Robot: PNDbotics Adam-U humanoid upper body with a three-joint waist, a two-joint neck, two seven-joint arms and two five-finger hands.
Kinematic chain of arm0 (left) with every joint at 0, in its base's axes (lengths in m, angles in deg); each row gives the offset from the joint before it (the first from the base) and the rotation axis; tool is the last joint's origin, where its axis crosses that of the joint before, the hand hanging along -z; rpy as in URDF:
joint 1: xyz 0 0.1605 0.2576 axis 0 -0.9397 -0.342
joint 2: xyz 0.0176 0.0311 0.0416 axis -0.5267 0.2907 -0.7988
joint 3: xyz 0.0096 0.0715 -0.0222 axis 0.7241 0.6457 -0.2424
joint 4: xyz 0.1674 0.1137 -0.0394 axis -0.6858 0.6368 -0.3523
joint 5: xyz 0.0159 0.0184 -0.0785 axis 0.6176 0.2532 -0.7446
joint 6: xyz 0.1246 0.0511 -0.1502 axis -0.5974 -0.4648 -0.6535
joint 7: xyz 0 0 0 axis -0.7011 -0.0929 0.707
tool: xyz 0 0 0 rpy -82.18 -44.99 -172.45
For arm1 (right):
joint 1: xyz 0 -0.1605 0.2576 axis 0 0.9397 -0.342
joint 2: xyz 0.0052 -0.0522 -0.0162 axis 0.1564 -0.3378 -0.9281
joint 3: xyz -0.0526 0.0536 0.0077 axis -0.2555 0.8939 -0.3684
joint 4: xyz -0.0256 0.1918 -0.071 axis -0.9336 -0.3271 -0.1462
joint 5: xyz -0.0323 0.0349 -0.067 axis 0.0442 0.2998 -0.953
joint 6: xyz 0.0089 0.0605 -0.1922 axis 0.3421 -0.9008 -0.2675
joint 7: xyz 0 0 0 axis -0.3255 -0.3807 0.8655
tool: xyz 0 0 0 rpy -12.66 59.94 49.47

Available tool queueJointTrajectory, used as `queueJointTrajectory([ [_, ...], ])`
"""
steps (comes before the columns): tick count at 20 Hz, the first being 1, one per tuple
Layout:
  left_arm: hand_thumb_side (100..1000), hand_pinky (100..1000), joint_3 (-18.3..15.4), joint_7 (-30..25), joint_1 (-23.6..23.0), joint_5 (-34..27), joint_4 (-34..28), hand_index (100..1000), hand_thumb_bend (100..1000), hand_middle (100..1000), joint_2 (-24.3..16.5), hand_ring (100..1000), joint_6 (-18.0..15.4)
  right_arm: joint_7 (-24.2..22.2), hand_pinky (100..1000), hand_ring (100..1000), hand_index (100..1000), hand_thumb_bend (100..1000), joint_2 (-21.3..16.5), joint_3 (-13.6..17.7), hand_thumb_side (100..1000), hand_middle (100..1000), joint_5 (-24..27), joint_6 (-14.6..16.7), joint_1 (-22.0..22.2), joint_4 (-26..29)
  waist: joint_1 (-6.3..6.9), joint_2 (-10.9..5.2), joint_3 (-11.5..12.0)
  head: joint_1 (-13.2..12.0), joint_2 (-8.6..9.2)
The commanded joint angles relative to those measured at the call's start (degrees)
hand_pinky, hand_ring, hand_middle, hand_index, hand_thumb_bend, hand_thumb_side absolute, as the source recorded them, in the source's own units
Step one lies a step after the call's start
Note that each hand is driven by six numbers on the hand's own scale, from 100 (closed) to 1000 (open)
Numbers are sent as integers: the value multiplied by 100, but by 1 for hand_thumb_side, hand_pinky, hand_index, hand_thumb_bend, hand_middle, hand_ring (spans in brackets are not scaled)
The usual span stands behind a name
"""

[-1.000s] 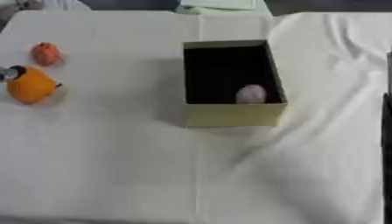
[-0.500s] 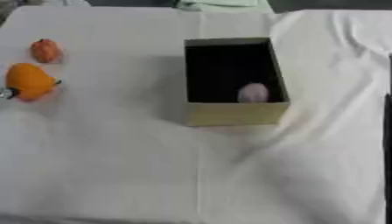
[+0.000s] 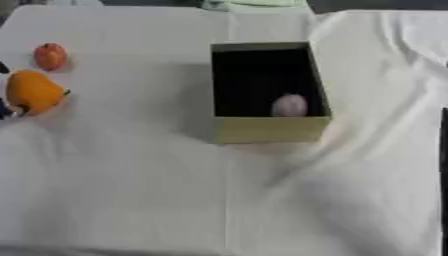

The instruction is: Pick up objects on the table and place them in the box.

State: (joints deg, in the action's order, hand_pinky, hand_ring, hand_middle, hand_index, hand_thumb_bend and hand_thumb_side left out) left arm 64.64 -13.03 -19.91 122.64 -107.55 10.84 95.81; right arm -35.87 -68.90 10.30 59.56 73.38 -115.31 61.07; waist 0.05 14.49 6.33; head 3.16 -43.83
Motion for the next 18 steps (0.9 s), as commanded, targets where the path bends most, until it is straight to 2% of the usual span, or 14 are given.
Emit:
queueJointTrajectory([
  [1, 199, 483, 19, 233, 157, -85, 61, 809, 397, 691, -52, 641, -63, 3, 842, 814, 807, 100, -52, 2, 753, 733, 19, 1, -88, 95, 19, -80, -6, -5, -29],
  [3, 140, 389, 37, 354, 187, -165, 88, 760, 365, 619, -25, 569, -95, 2, 843, 814, 807, 100, -49, 2, 753, 733, 25, 1, -82, 95, 20, -77, -10, -2, -29],
  [4, 100, 310, 39, 421, 196, -200, 77, 714, 329, 563, -23, 512, -102, 2, 843, 814, 807, 100, -50, 3, 754, 732, 27, 0, -77, 95, 21, -74, -10, 2, -29],
  [8, 100, 168, 33, 690, 182, -358, -109, 586, 288, 435, -62, 381, -41, 0, 842, 814, 807, 100, -55, 12, 755, 731, 35, -13, -57, 95, 31, -64, -1, 15, -29],
  [14, 100, 100, 83, 818, 133, -434, -755, 497, 336, 346, -224, 301, 37, -9, 843, 814, 808, 100, -61, 11, 754, 730, 37, -17, -53, 95, 36, -63, 10, 26, -29],
  [18, 100, 100, 120, 685, 149, -397, -1318, 500, 358, 352, -328, 305, -36, -13, 843, 814, 807, 100, -63, 10, 754, 729, 35, -16, -50, 95, 38, -70, 13, 29, -29],
])
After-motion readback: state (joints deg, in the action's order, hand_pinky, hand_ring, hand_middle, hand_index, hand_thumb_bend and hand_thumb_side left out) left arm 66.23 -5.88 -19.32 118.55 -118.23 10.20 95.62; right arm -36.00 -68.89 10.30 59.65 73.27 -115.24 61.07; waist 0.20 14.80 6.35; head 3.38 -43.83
